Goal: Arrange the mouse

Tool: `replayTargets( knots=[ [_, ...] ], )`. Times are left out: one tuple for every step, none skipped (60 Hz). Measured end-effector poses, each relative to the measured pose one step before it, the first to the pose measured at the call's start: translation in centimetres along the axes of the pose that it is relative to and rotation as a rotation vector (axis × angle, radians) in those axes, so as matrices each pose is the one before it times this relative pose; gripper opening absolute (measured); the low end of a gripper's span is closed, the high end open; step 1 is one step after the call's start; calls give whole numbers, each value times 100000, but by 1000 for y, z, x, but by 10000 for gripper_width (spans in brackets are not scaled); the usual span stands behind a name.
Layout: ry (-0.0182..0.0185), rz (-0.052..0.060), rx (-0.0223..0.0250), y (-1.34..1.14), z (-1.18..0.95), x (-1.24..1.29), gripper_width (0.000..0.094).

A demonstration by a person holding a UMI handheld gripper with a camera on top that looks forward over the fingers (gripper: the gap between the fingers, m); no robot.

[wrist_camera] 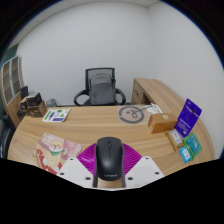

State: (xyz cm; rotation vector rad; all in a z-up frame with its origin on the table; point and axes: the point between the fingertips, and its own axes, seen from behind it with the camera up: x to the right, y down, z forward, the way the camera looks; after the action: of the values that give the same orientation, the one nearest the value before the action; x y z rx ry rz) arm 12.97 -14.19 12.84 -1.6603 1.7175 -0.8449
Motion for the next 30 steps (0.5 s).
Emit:
replayTargets(
  knots=[
    [-876, 284, 1701, -1094, -447, -628, 315],
    [-798, -379, 1524, -1006, -402, -641, 314],
    [-621, -1157, 966, -823, -316, -640, 314],
    [-234, -1145, 603, -687, -284, -661, 314],
    [-533, -359, 982, -724, -195, -729, 315],
    [-810, 294, 1357, -788, -192, -781, 315],
    [-1130, 530, 1422, -758, -172, -893, 315],
    [-1230, 211, 1051, -595, -113, -917, 315],
    [-1135, -205, 492, -389, -6, -905, 314],
    [-847, -264, 81, -261, 66, -850, 313],
    [-618, 96, 146, -188, 125, -847, 313],
    [-604, 554, 349, -209, 192, -857, 313],
    [-658, 319, 548, -150, 205, -1021, 312],
    [-782, -71, -133, -9, 399, -954, 312],
    [-744, -426, -619, 194, 327, -904, 312],
    [-559, -142, -669, 271, 368, -902, 313],
    [-577, 284, -576, 283, 377, -900, 313],
    [-706, 566, -425, 278, 419, -937, 313],
    [-782, 463, -411, 353, 469, -905, 313],
    [-568, -129, -268, 616, 429, -829, 314],
    [-511, -321, -1154, 544, 481, -783, 312],
    [-428, -487, -1313, 628, 508, -759, 313],
    [-435, -92, -1004, 615, 685, -809, 314],
    [-378, 239, -773, 520, 559, -721, 314],
    [-462, 265, -666, 560, 591, -710, 314],
    [-425, -164, -1019, 685, 599, -647, 313],
    [-182, -474, -1564, 808, 593, -575, 313],
    [-115, -417, -1406, 945, 486, -545, 313],
    [-283, -11, -1316, 707, 583, -555, 312],
    [-440, 366, -921, 621, 534, -554, 314]
  ],
)
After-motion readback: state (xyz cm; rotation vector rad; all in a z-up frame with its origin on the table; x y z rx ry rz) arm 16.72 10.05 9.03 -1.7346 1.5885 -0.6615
